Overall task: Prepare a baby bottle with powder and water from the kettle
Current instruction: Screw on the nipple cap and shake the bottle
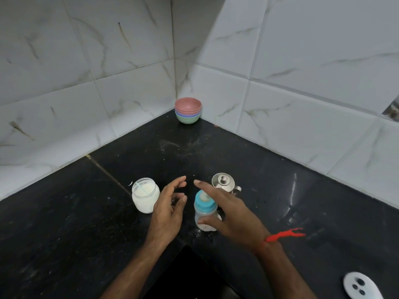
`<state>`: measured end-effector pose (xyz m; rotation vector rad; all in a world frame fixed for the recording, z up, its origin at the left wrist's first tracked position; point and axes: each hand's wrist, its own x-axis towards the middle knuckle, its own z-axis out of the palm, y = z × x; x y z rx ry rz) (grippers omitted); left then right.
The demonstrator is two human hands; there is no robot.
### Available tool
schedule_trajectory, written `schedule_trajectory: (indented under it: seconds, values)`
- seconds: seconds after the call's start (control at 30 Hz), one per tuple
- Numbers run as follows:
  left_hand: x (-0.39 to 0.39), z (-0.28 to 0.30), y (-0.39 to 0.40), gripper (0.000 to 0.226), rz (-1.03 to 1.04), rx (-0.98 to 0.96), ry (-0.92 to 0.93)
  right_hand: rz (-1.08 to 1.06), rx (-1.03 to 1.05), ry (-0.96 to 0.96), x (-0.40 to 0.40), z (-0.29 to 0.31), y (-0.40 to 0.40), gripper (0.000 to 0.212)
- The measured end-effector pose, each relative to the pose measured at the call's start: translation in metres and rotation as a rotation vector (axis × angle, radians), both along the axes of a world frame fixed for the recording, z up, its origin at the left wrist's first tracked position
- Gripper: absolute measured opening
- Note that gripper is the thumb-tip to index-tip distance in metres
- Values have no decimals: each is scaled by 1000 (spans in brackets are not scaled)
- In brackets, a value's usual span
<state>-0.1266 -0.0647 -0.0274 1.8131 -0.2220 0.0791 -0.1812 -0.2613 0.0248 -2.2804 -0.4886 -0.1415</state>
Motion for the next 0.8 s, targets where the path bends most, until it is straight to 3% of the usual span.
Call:
schedule_trajectory:
  seconds: [0.07, 0.13, 0.23, 0.3, 0.33, 0.37, 0.43, 0.5, 0.57, 0.6, 0.63, 0.7, 0.8]
  values:
    - [-1, 1, 0, 52, 0, -13, 3, -74, 335, 23, -1, 2, 8, 90]
    - [0, 2, 0, 52, 11, -26, -2, -262, 895, 83, -1, 6, 12, 87]
    - [-2, 1, 3, 53, 18, -25, -2, -444, 1779, 304, 5, 3, 3, 58]
    - [-2, 1, 4, 54, 22, -26, -3, -426, 2149, 371, 6, -1, -6, 55]
    - [-3, 1, 5, 54, 24, -27, -4, -416, 2221, 345, 6, -4, -7, 55]
    - [-3, 1, 4, 55, 25, -29, -3, -415, 2201, 312, 5, -4, -6, 55]
    - [-4, 1, 3, 55, 21, -30, 4, -413, 1915, 229, 2, -4, 0, 59]
    - [-3, 0, 2, 54, 17, -25, 11, -324, 1348, 109, -4, -1, 4, 72]
    - [-2, -2, 0, 52, 11, -14, 13, -186, 629, 51, -6, -10, 3, 85]
    - [-2, -2, 0, 52, 6, -5, 13, -134, 400, 56, -7, -13, 4, 87]
    - [-2, -1, -1, 52, 0, 1, 11, -120, 337, 89, -8, -13, 5, 88]
    - [-2, 0, 0, 52, -2, -3, 4, -172, 655, 117, -10, -2, 13, 86]
    - [-1, 1, 2, 53, 16, -14, -3, -377, 1516, 225, -3, 4, 8, 58]
